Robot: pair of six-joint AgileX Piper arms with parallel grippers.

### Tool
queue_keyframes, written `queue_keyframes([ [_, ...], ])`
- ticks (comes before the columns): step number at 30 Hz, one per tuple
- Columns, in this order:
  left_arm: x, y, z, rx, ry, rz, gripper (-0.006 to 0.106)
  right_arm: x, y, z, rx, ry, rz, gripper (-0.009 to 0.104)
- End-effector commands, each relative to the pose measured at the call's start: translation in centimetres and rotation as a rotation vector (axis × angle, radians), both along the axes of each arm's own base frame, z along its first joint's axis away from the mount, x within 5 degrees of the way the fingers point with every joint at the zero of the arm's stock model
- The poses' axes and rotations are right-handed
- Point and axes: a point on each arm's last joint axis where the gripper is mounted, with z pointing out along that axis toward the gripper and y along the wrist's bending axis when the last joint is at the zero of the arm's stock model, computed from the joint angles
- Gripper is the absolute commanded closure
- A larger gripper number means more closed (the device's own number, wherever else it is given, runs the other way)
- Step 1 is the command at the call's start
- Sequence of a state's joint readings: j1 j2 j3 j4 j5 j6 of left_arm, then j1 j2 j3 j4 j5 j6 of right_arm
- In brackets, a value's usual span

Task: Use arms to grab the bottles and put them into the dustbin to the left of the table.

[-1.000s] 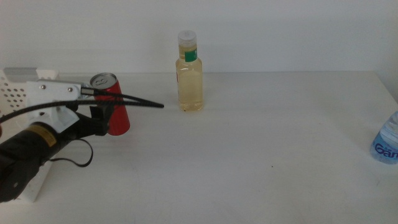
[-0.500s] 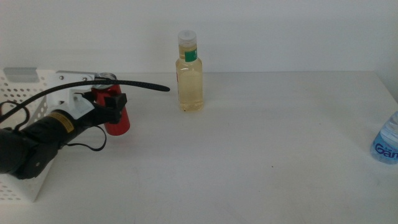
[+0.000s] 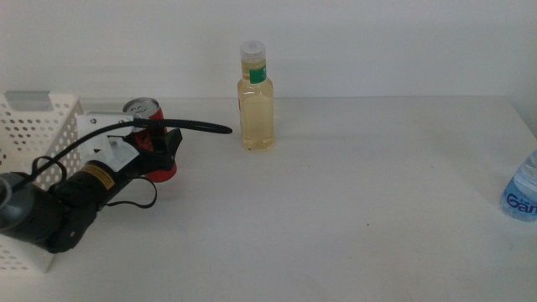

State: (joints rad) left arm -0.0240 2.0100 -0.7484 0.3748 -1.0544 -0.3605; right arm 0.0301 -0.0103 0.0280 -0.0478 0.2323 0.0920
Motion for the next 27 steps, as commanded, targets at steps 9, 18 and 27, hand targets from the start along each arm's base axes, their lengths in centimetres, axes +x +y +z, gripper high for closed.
queue_keyframes([
  [9,0.7,0.0,2.4,0.009,-0.236,0.008,0.017,-0.1,0.0,1.0,-0.019,-0.104,-0.003,0.02],
  [18,0.6,-0.2,2.4,0.004,-0.243,-0.008,0.065,-0.1,0.0,1.0,-0.019,-0.104,-0.003,0.02],
  [27,-0.3,-0.3,3.6,-0.039,-0.226,-0.024,0.102,-0.1,0.0,1.0,-0.019,-0.104,-0.003,0.02],
])
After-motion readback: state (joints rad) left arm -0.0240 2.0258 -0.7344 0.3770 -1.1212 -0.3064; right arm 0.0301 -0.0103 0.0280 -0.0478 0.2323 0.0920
